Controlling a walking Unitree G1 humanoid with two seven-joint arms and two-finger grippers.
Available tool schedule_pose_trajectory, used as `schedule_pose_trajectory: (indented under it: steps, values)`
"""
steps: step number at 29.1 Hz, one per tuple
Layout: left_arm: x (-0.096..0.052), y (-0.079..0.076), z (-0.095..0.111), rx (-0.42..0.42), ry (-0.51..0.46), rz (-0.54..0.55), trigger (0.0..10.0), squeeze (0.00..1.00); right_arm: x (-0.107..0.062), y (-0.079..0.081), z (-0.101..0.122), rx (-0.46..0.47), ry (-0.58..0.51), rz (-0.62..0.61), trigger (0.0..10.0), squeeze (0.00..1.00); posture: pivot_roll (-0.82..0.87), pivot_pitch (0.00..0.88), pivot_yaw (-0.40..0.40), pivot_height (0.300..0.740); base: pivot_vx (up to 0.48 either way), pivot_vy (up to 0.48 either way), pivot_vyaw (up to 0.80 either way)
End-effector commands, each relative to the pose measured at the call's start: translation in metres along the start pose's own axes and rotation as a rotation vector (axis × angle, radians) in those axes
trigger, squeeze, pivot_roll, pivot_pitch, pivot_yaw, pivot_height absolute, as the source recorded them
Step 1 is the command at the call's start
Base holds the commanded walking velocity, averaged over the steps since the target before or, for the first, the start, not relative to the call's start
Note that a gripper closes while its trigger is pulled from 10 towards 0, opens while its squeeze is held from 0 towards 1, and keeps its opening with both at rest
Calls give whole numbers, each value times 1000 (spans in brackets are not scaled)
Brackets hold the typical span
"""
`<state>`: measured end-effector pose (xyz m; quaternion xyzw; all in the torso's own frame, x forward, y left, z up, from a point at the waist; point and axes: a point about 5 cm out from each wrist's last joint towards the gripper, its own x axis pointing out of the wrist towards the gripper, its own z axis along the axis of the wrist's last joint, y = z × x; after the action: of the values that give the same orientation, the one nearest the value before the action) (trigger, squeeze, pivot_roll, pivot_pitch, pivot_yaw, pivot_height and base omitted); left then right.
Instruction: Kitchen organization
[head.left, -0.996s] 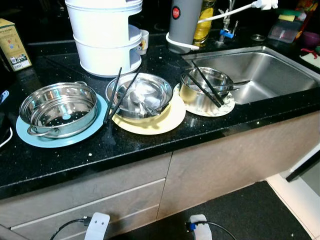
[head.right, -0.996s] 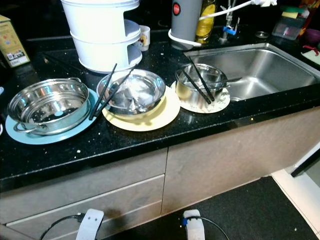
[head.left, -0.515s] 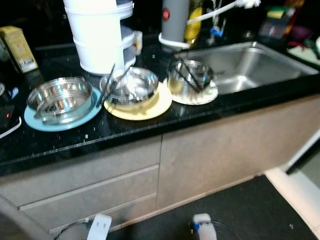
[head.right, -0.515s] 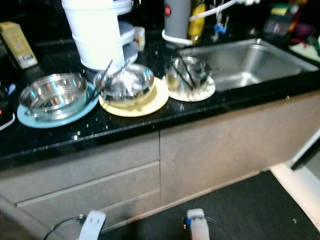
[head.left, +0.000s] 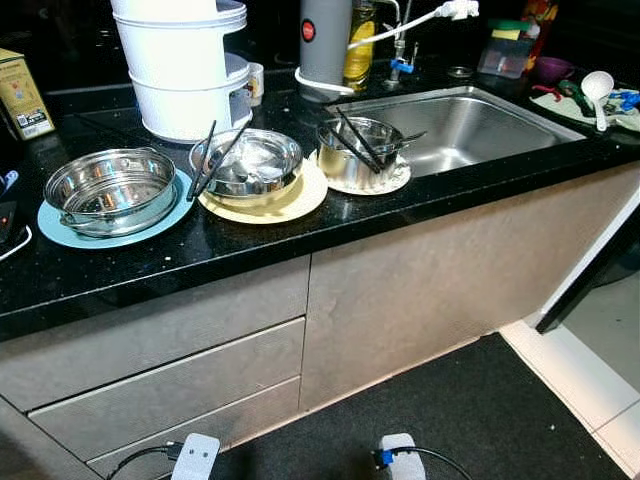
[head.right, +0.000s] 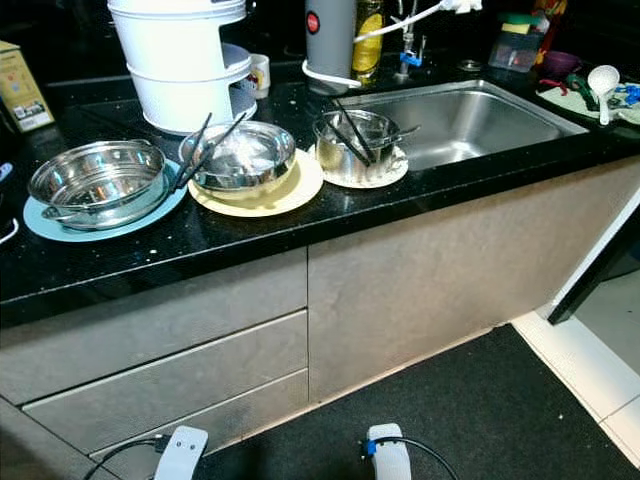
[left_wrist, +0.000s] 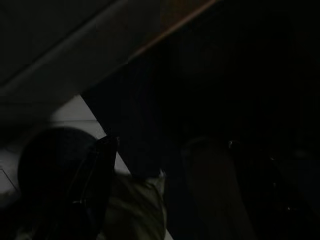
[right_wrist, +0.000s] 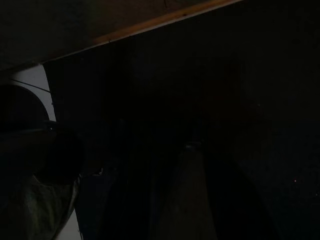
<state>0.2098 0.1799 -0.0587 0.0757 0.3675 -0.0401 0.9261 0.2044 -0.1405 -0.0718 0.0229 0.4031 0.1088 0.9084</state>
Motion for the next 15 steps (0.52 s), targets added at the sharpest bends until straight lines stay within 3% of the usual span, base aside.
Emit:
schedule_pose_trajectory:
  steps: [1,2,7,12,15]
  values:
    - [-3,9,8,2,-71,27,10000,0,-2,-1,-7,4,24,-1,10000,0,-38,138,-45,740,0,0,0]
    - [-6,12,15,0,-119,33,10000,0,-2,-2,-6,4,24,-2,10000,0,-36,142,-49,740,0,0,0]
    - [-8,20,16,-25,-136,70,10000,0,-2,-2,-6,1,24,-1,10000,0,-32,144,-55,740,0,0,0]
    - [-6,24,6,-78,-72,111,10000,0,-1,-1,-6,-3,27,4,10000,0,-33,153,-59,740,0,-480,0]
    - [-7,22,12,-93,-116,106,10000,0,-1,-1,-5,-2,24,3,10000,0,-34,154,-55,740,0,-283,0]
